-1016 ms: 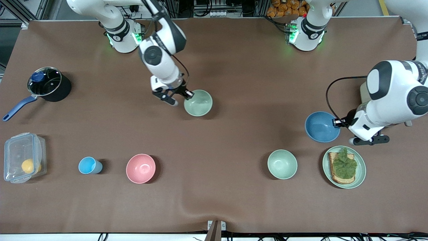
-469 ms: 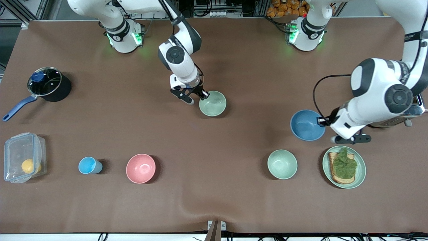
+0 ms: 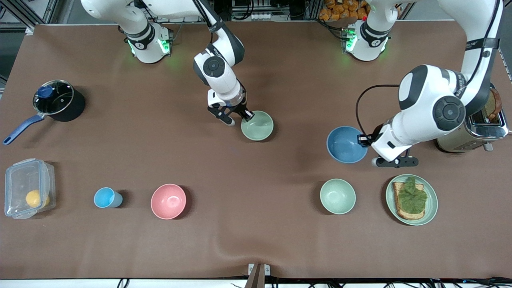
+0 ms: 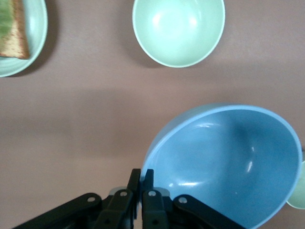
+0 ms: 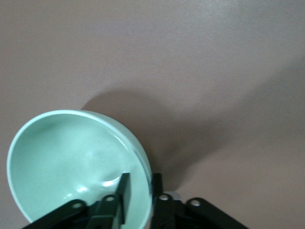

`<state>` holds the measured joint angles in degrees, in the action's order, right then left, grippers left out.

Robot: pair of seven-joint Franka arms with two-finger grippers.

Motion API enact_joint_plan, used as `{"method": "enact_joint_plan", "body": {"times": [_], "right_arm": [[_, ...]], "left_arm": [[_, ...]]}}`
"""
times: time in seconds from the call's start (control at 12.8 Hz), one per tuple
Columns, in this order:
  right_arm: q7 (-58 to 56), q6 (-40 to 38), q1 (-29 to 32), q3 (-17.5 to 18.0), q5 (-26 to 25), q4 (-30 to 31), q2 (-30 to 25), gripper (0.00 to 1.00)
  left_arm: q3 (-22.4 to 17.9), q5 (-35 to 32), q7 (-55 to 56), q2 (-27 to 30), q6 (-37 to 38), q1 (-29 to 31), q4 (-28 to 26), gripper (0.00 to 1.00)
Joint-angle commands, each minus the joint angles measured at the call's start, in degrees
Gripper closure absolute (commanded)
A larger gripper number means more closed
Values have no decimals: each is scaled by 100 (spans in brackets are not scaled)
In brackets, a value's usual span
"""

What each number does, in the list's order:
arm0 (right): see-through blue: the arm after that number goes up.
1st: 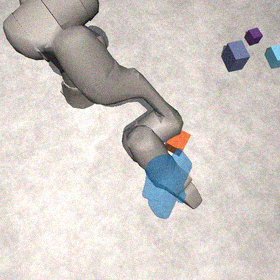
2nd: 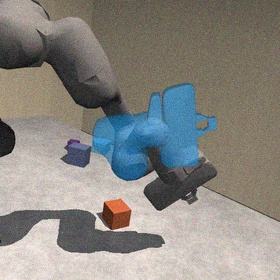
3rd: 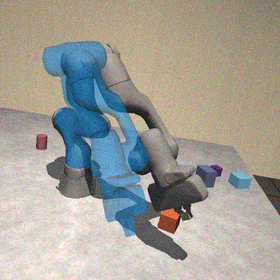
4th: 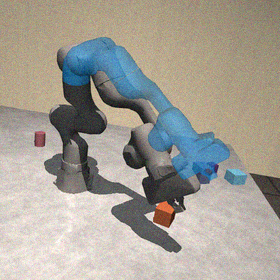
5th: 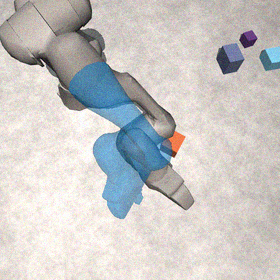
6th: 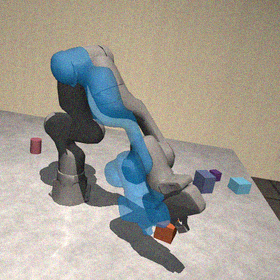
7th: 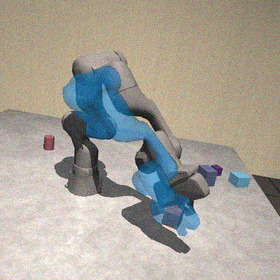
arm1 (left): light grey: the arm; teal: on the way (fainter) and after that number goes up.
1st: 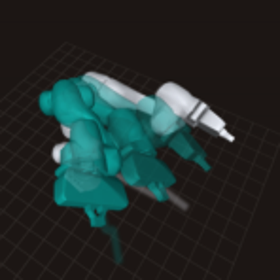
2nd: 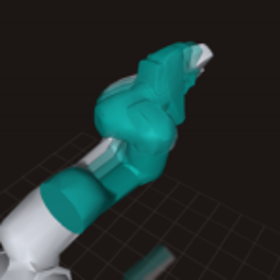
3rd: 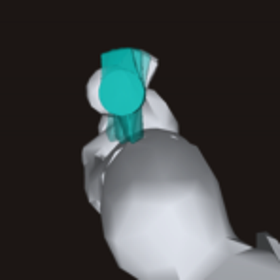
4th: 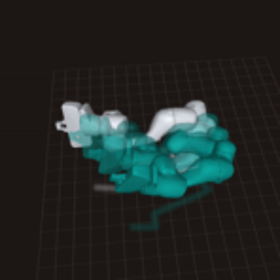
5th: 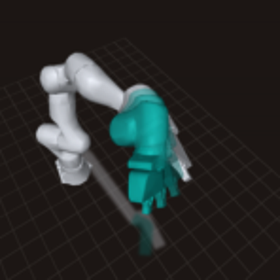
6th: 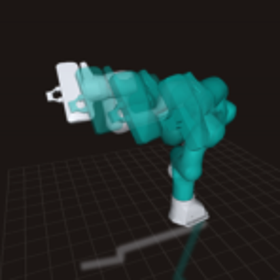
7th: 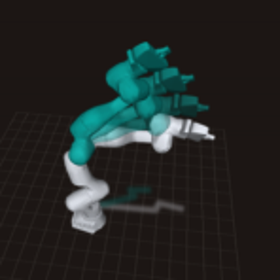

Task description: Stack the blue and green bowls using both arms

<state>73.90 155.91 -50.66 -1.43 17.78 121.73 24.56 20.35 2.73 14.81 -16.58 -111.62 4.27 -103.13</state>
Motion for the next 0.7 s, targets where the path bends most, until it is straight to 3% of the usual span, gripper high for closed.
{"method": "enact_joint_plan", "body": {"times": [0.0,0.23,0.47,0.62], "right_arm": [[116,-567,21,-103,68,-236,-90,0],[151,-1885,407,-121,68,-693,-319,0],[125,-2486,969,-139,155,-712,-540,0],[151,-2540,1145,-156,924,-650,-435,0]], "left_arm": [[66,131,48,-152,-26,-49,47,100],[154,149,144,-135,-26,-128,47,100],[268,316,1250,-170,-201,-583,56,100],[259,333,1392,-240,-246,-812,56,100]]}}
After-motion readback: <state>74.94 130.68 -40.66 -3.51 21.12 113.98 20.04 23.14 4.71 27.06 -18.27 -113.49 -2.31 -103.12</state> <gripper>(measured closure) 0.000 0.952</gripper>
